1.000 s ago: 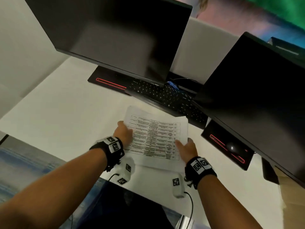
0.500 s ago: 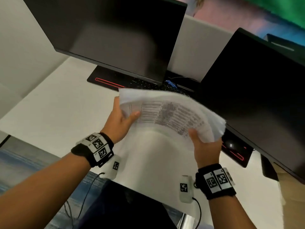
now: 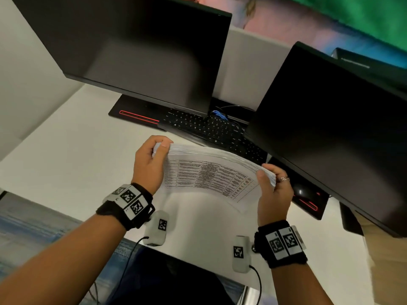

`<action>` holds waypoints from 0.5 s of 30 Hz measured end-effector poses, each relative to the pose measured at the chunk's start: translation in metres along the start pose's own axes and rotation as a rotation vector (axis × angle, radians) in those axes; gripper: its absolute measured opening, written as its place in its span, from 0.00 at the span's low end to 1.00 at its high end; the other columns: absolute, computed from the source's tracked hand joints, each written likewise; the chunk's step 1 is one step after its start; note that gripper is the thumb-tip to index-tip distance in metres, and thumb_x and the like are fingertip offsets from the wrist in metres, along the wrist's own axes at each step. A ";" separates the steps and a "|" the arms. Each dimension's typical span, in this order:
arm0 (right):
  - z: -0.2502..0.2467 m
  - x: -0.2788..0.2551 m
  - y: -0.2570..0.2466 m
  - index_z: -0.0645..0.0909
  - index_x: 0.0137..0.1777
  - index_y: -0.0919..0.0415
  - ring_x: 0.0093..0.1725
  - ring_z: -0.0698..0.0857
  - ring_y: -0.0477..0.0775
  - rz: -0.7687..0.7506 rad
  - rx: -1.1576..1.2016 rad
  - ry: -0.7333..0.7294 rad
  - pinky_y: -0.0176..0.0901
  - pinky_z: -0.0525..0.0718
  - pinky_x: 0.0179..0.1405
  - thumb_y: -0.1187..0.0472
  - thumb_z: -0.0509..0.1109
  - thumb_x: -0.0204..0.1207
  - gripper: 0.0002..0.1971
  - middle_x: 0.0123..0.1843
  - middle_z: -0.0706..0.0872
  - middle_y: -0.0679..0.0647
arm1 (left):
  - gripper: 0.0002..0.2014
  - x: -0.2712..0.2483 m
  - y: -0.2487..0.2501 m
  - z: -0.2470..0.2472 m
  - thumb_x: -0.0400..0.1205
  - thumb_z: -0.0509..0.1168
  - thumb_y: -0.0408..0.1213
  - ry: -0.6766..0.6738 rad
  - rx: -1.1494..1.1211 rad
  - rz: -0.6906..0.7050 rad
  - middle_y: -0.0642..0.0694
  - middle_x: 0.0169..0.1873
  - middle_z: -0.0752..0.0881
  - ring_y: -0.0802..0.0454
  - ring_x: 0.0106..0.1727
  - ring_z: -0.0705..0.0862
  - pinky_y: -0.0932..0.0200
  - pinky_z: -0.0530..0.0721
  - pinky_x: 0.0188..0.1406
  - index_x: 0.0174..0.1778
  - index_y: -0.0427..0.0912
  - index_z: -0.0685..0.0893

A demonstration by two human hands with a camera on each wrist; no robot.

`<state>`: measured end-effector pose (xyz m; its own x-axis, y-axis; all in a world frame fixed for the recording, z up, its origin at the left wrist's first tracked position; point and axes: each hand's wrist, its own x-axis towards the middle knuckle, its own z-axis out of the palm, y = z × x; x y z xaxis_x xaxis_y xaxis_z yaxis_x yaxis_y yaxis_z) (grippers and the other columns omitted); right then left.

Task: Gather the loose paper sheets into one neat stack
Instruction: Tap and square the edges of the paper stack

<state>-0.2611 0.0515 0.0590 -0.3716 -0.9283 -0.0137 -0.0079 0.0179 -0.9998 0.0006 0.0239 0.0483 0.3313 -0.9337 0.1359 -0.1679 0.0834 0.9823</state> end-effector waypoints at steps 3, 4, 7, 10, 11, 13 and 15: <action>0.002 -0.001 -0.004 0.81 0.55 0.63 0.40 0.90 0.39 0.001 0.035 0.049 0.31 0.86 0.31 0.70 0.67 0.81 0.06 0.42 0.88 0.44 | 0.08 -0.001 0.002 0.001 0.83 0.61 0.37 0.042 -0.059 -0.033 0.53 0.42 0.86 0.61 0.45 0.83 0.69 0.79 0.48 0.48 0.42 0.86; 0.003 -0.001 -0.005 0.81 0.55 0.63 0.39 0.90 0.38 0.001 0.043 0.059 0.31 0.86 0.31 0.70 0.67 0.82 0.06 0.43 0.87 0.46 | 0.09 -0.001 0.002 0.001 0.83 0.61 0.36 0.049 -0.070 -0.046 0.53 0.43 0.86 0.62 0.45 0.83 0.70 0.80 0.48 0.50 0.41 0.86; 0.005 0.000 -0.006 0.81 0.54 0.65 0.36 0.88 0.33 -0.012 0.053 0.117 0.26 0.83 0.30 0.71 0.67 0.82 0.05 0.42 0.85 0.50 | 0.12 -0.003 0.003 0.003 0.84 0.58 0.35 0.059 -0.069 -0.066 0.49 0.45 0.88 0.62 0.46 0.84 0.70 0.81 0.48 0.53 0.38 0.88; 0.006 0.002 -0.004 0.83 0.52 0.63 0.34 0.85 0.32 -0.014 0.064 0.176 0.25 0.82 0.31 0.71 0.66 0.82 0.06 0.39 0.85 0.47 | 0.15 -0.001 0.006 0.002 0.88 0.56 0.30 0.071 -0.113 -0.083 0.43 0.50 0.91 0.56 0.51 0.87 0.68 0.83 0.53 0.55 0.33 0.89; 0.007 0.002 -0.003 0.83 0.52 0.64 0.35 0.86 0.33 -0.011 0.076 0.188 0.26 0.83 0.32 0.71 0.66 0.82 0.06 0.38 0.86 0.44 | 0.16 -0.001 0.007 0.002 0.88 0.55 0.29 0.077 -0.125 -0.087 0.42 0.52 0.92 0.55 0.53 0.88 0.67 0.83 0.54 0.55 0.32 0.90; 0.008 0.002 -0.002 0.83 0.55 0.67 0.35 0.86 0.33 -0.016 0.100 0.191 0.26 0.83 0.34 0.71 0.65 0.82 0.06 0.34 0.88 0.40 | 0.17 -0.001 0.011 0.003 0.87 0.54 0.27 0.074 -0.126 -0.096 0.42 0.52 0.92 0.55 0.54 0.89 0.66 0.83 0.55 0.53 0.34 0.91; 0.008 0.002 -0.002 0.82 0.57 0.67 0.35 0.85 0.33 -0.028 0.113 0.188 0.26 0.83 0.35 0.72 0.65 0.82 0.08 0.33 0.87 0.39 | 0.18 0.000 0.013 0.003 0.85 0.54 0.25 0.070 -0.137 -0.120 0.42 0.51 0.93 0.51 0.55 0.89 0.61 0.84 0.57 0.52 0.37 0.91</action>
<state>-0.2542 0.0468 0.0609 -0.5395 -0.8419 0.0059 0.0796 -0.0581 -0.9951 -0.0044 0.0235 0.0609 0.4057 -0.9138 0.0207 0.0028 0.0239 0.9997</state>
